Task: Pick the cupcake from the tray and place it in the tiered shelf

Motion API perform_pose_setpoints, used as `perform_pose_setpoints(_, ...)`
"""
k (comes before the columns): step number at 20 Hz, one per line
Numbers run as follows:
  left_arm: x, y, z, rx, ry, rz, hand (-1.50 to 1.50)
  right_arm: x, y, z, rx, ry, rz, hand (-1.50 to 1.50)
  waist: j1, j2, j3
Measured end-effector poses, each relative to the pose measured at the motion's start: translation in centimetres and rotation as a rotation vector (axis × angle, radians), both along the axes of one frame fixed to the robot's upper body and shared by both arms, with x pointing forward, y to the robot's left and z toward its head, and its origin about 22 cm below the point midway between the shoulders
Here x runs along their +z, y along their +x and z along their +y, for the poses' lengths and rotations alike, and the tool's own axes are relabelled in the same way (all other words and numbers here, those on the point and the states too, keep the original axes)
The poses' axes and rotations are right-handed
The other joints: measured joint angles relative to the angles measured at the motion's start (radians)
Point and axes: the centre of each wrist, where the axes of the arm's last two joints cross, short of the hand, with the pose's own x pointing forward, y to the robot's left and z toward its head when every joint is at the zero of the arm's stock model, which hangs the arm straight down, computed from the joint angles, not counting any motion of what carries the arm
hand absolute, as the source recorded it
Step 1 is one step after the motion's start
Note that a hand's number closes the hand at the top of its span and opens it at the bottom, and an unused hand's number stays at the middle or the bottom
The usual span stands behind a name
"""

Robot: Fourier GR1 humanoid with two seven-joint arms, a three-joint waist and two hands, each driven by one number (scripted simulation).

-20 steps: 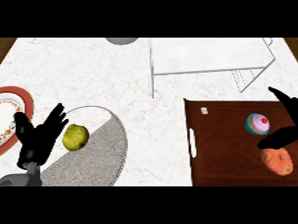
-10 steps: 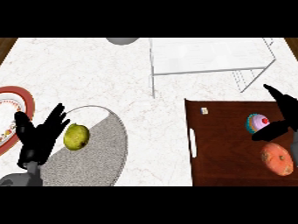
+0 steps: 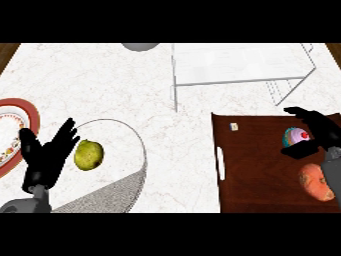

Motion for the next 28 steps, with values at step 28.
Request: perform_pose_setpoints(28,0.2,-0.2,0.2,0.012,-0.007,0.030,0.00,10.5,-5.4,24.6,0.436,0.204,-0.388,1.50,-0.009,-0.006,-0.003)
